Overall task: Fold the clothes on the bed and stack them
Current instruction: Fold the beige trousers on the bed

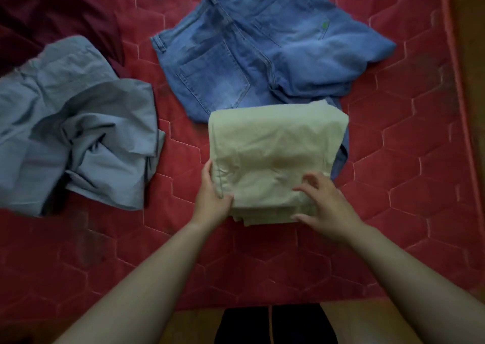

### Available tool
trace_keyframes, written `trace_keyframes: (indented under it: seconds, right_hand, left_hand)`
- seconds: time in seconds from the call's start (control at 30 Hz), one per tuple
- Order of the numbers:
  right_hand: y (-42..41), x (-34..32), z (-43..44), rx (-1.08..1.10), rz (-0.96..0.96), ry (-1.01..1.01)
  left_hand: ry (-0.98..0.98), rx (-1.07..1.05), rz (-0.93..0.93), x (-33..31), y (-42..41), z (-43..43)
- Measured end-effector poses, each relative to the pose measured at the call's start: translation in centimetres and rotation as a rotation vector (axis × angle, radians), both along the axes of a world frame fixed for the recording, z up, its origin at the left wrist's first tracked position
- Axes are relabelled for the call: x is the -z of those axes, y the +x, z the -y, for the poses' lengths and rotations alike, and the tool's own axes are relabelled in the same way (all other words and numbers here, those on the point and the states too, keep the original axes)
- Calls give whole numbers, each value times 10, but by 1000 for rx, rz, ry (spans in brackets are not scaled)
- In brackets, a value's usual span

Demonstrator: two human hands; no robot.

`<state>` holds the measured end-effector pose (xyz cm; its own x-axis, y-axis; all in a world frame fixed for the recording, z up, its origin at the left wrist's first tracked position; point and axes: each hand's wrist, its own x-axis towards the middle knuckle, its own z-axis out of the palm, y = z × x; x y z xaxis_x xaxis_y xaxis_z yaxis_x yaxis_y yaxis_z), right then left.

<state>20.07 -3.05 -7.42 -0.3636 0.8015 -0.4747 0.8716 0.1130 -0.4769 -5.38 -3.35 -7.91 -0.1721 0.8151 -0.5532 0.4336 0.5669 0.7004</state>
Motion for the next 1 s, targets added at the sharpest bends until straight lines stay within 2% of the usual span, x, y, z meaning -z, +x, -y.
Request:
trace_keyframes:
  seconds: [0.13, 0.2, 0.27, 0.4, 0.53, 0.6, 0.67, 0.7, 0.8, 0.9, 1.0]
  right_hand:
    - [-7, 12, -20, 483, -71, 235]
    - [-18, 16, -30, 670, -114, 209]
    - [-26, 17, -30, 719, -177, 137]
    - [-29, 1, -6, 732, -235, 205]
    - [-18, -10, 33, 690, -171, 111]
    - [-14, -9, 46, 664, -38, 62]
    - [-14, -7, 39, 645, 140, 173]
    - [-16, -6, 29, 623, 157, 252]
    - [-35, 5, -13, 443, 41, 444]
    - [-59, 33, -45, 316, 43, 450]
    - [-66, 71, -48, 205, 158, 416]
  left_hand:
    - [-61, -78, -6, 22, 4, -20]
    - [-65, -136, -61, 27, 8, -31]
    - [-47, -176, -135, 25, 8, -32]
    - [28, -109, -147, 5, 10, -7]
    - [-114, 12, -171, -6, 15, 36]
    - [-172, 70, -305, -6, 16, 43]
    - [-48, 111, -478, -8, 18, 32]
    - [61, 160, -531, -7, 22, 21]
    - [299, 373, -607, 4, 43, -20]
    - [312, 506, -659, 35, 60, -46]
    - [333, 538, -746, 74, 52, -45]
